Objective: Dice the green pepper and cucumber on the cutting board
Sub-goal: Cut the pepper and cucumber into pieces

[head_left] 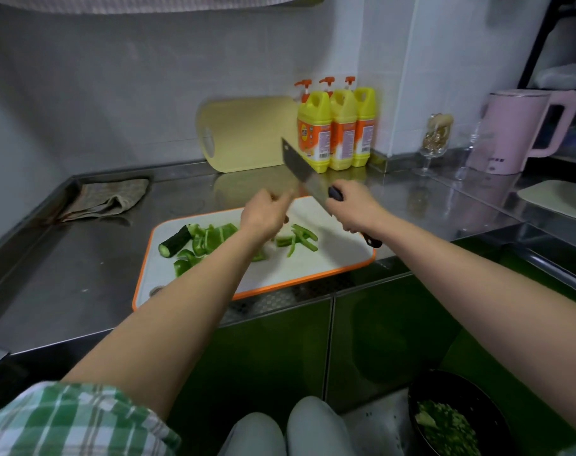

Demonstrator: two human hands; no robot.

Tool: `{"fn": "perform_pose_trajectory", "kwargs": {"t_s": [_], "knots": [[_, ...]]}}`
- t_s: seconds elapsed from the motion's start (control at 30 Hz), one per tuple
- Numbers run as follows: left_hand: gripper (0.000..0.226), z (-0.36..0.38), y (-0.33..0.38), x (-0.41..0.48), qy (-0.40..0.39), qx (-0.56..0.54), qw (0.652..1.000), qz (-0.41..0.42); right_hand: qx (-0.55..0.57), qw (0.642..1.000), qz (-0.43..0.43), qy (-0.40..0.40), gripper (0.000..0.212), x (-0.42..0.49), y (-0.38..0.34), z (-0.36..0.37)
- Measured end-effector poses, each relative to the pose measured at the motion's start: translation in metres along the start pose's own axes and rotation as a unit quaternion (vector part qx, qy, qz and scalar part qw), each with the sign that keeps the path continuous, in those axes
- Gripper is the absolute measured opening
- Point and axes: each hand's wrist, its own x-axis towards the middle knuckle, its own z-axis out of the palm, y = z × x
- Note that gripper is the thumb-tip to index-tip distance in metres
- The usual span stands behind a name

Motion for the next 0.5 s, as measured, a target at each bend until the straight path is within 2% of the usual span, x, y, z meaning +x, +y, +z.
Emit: {"fn": "perform_pose_trajectory", "kwargs": {"t_s": [0.03, 0.07, 0.13, 0.17, 0.27, 0.33, 0.5], "knots": [[0.05, 0.002, -0.006, 0.0, -0.01, 0.142, 0.989, 0.039, -0.002, 1.0, 0.029, 0.0, 0.012, 0.001, 0.005, -0.003], [0.055, 0.004, -0.012, -0.001, -0.03, 0.262, 0.962, 0.073, -0.009, 0.998, 0.054, -0.01, 0.014, 0.002, 0.009, -0.004], [0.061, 0.01, -0.022, -0.003, -0.071, 0.405, 0.904, 0.118, -0.023, 0.994, 0.092, -0.045, 0.016, 0.0, 0.016, -0.004], [0.059, 0.012, -0.024, -0.004, -0.078, 0.428, 0.892, 0.124, -0.028, 0.992, 0.107, -0.063, 0.018, 0.0, 0.018, -0.002], [0.04, 0.015, -0.028, 0.0, -0.074, 0.425, 0.892, 0.139, -0.045, 0.984, 0.133, -0.109, 0.027, 0.001, 0.021, 0.007], [0.036, 0.011, -0.031, 0.005, -0.077, 0.419, 0.89, 0.163, -0.061, 0.981, 0.134, -0.127, 0.024, 0.002, 0.018, 0.008], [0.058, 0.008, -0.04, 0.014, -0.08, 0.362, 0.904, 0.213, -0.076, 0.973, 0.147, -0.16, 0.018, 0.005, 0.011, 0.007]]}}
